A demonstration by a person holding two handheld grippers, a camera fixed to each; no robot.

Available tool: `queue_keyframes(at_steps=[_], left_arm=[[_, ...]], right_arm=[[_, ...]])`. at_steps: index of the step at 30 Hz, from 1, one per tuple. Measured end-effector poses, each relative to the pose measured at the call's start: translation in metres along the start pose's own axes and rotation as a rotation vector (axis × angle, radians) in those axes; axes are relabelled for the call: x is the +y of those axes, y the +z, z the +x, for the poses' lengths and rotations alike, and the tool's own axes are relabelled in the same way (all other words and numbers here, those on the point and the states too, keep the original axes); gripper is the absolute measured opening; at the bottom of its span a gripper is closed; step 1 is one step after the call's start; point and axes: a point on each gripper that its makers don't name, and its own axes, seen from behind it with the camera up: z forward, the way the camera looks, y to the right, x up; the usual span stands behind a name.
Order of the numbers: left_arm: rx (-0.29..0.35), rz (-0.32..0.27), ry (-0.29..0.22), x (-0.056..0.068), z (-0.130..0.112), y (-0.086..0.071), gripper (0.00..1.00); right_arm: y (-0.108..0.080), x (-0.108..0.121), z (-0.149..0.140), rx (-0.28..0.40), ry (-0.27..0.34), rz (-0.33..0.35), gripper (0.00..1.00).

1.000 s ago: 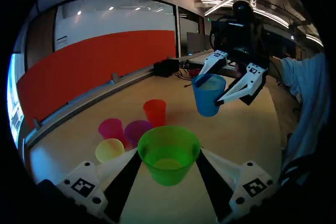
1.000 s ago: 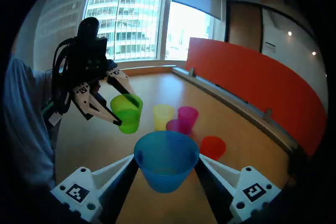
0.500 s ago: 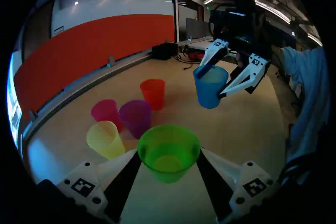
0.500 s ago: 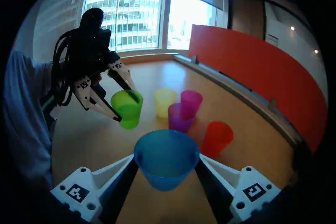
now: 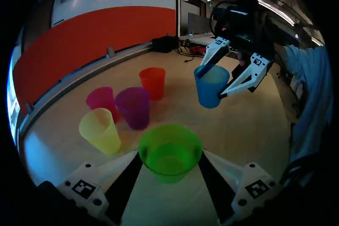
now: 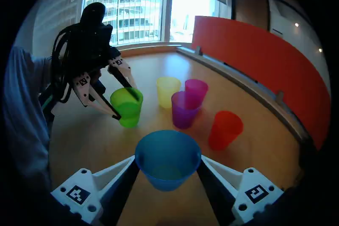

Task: Pour water

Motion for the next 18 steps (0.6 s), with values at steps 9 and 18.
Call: queue_keyframes(at_steps=[9,18], left_arm=[[-0.009,-0.005,-0.002,0.001,-0.01,0.006,0.86],[-0.002,-0.002,-0.005,0.002,-0.014,0.003,0.86]], right_arm=[[0.003,0.002,-0.006,-0.008,0.009,-0.007,0.91],[0.006,-0.001,-0.01,-0.014,0.011,-0.008,0.91]])
